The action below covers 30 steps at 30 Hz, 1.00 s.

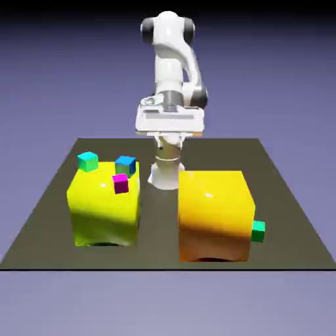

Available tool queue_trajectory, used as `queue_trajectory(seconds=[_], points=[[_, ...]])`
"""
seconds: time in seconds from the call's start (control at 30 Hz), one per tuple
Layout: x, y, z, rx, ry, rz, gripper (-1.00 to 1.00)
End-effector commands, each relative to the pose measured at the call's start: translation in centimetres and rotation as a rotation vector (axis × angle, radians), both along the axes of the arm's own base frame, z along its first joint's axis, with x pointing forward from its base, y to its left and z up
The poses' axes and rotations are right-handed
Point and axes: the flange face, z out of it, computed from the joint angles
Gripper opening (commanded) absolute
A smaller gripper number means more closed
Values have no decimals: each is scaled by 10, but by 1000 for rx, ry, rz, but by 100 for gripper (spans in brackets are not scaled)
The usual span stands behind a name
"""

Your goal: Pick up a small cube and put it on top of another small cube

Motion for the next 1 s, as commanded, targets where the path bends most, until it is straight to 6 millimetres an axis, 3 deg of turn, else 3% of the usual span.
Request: queue_trajectory(seconds=[0.0, 0.13, 0.33, 0.5, 0.7, 0.73, 0.97], points=[[5, 20, -6, -46, 30, 57, 0], [16, 99, -37, -226, 144, 279, 0], [17, 199, -95, -470, 327, 551, 0], [-3, 277, -141, -664, 422, 766, 0], [-44, 363, -184, -869, 455, 1001, 0], [-48, 373, -190, -892, 466, 1023, 0], [-15, 383, -231, -933, 738, 997, 0]])
